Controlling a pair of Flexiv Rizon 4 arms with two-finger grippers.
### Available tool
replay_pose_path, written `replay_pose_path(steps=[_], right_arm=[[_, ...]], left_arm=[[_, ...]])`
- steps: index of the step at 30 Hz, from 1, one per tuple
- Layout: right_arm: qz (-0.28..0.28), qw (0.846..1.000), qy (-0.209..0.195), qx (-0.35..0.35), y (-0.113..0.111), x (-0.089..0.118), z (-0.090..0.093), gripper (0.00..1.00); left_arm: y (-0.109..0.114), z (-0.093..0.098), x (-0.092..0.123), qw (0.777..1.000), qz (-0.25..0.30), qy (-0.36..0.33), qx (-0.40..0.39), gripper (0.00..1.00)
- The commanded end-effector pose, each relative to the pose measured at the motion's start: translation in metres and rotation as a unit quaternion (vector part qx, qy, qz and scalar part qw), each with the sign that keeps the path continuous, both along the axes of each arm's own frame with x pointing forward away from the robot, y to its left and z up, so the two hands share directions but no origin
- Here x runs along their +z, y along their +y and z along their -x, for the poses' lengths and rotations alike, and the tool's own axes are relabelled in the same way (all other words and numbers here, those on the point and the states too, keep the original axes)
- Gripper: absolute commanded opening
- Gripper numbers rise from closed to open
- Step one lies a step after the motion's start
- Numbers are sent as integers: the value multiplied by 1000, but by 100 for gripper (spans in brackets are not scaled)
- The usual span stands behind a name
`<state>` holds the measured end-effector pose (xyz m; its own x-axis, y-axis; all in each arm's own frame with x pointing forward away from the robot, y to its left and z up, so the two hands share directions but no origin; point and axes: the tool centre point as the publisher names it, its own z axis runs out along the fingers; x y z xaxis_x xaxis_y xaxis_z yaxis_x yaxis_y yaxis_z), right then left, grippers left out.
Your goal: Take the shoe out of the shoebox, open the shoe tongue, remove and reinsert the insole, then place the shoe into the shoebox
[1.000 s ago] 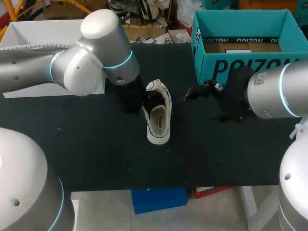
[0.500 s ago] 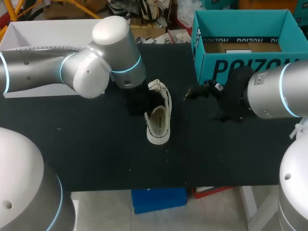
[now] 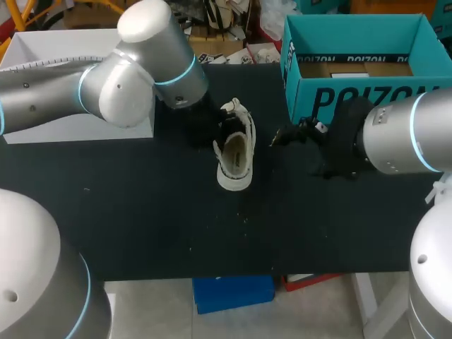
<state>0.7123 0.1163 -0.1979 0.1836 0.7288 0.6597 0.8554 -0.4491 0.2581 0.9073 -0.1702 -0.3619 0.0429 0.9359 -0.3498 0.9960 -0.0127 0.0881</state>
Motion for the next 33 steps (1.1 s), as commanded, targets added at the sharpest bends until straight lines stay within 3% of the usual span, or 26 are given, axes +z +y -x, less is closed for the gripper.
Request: replay_pose_path(steps=[1, 6, 33], right_arm=[[1, 1000, 0, -2, 2, 0, 1, 100], [1, 1000, 0, -2, 2, 0, 1, 100], [1, 1000, 0, -2, 2, 0, 1, 100]], left_arm=[[18, 5, 44, 1000, 5, -11, 1, 0], [23, 4, 75, 999, 8, -26, -25, 0], [23, 4, 75, 999, 8, -26, -25, 0]])
